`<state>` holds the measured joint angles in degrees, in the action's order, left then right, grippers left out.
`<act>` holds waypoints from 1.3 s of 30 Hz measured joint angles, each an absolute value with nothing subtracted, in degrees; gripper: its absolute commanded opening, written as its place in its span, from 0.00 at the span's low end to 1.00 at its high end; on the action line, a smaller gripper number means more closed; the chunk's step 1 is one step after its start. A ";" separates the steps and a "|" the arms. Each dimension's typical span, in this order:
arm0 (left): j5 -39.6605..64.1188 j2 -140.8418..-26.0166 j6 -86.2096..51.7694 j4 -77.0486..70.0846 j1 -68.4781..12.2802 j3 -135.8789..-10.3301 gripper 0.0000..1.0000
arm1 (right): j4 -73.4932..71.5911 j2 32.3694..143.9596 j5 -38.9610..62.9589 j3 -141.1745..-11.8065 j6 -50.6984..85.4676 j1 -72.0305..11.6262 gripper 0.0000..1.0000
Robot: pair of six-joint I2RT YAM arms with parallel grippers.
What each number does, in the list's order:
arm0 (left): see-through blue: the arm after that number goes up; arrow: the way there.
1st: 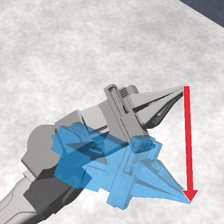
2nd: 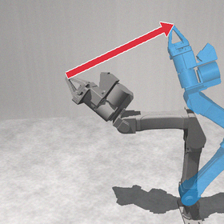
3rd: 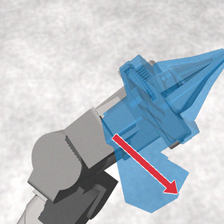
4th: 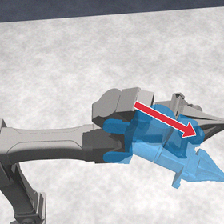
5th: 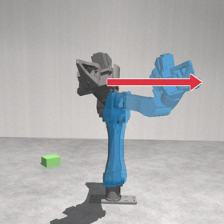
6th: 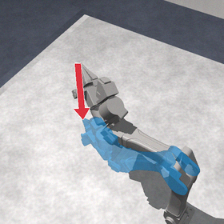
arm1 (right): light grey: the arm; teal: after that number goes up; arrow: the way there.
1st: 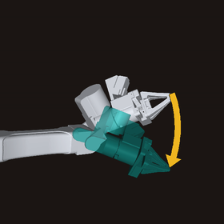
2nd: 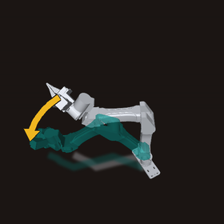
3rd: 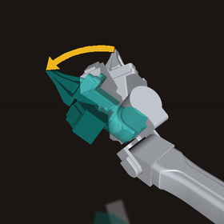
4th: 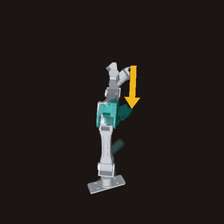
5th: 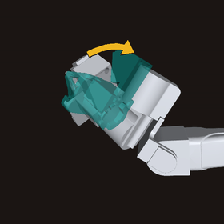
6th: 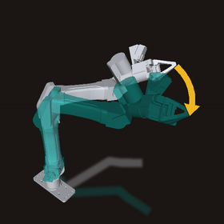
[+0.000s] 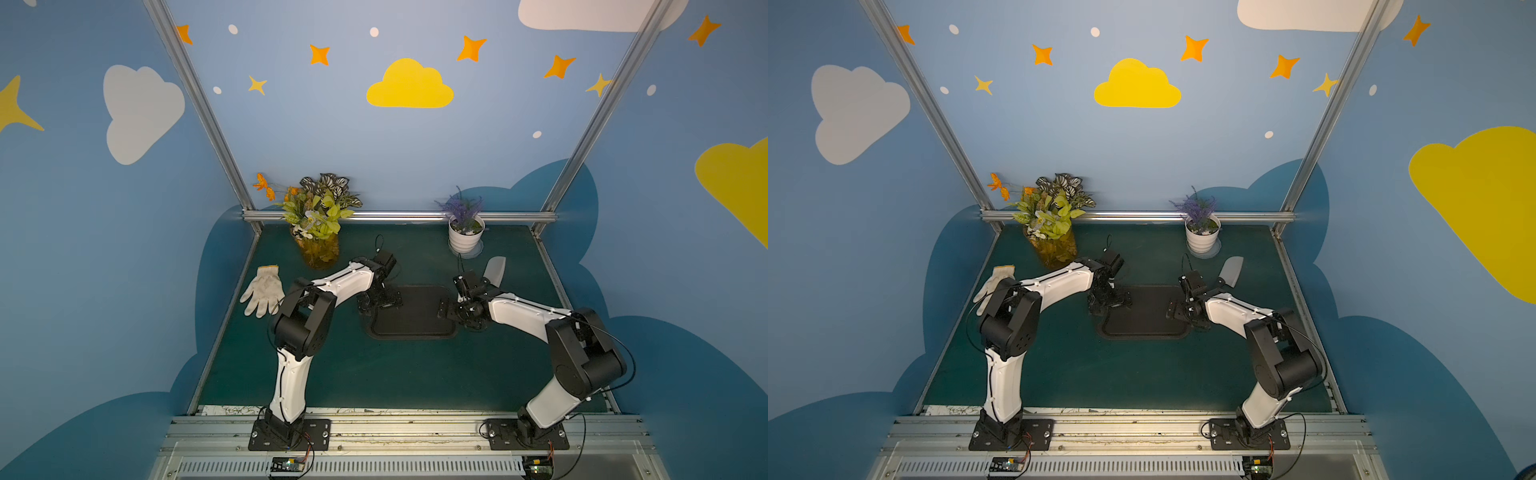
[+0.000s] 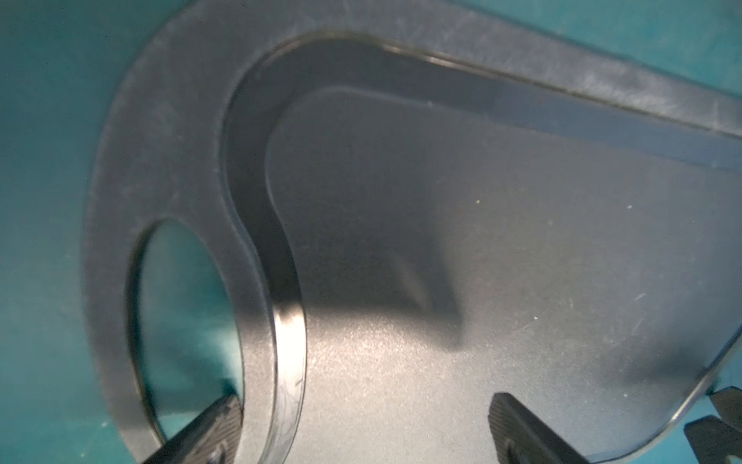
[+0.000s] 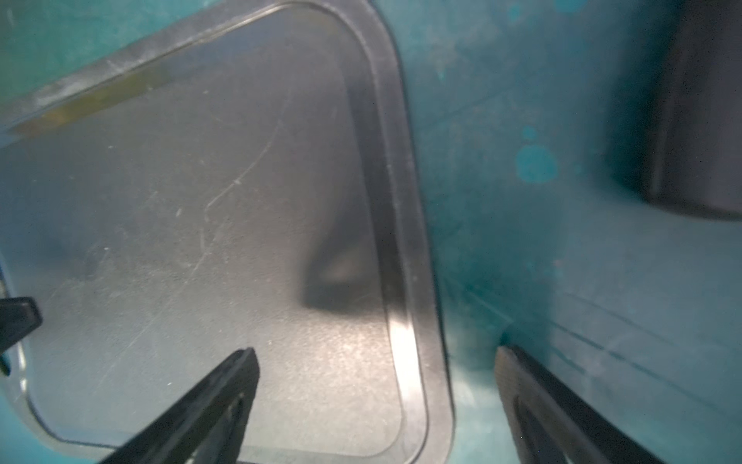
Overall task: Align the knife with the edge of the cutting board
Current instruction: Move the work surface to the center of the board.
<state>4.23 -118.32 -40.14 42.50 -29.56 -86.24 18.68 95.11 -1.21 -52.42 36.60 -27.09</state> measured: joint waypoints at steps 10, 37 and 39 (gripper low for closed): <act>4.60 -116.75 -39.18 40.93 -28.99 -83.94 1.00 | 18.70 95.00 -0.64 -52.34 36.60 -26.30 0.98; 7.86 -115.46 -38.57 40.62 -27.07 -87.22 1.00 | 25.67 92.14 0.71 -52.49 34.39 -24.82 0.98; 7.49 -114.59 -38.57 40.99 -26.83 -87.77 1.00 | 26.55 91.18 1.13 -52.88 34.17 -24.77 0.98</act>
<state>7.49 -114.59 -38.57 40.99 -26.83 -87.77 26.55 91.18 1.13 -52.88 34.17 -24.77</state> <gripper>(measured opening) 0.998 0.981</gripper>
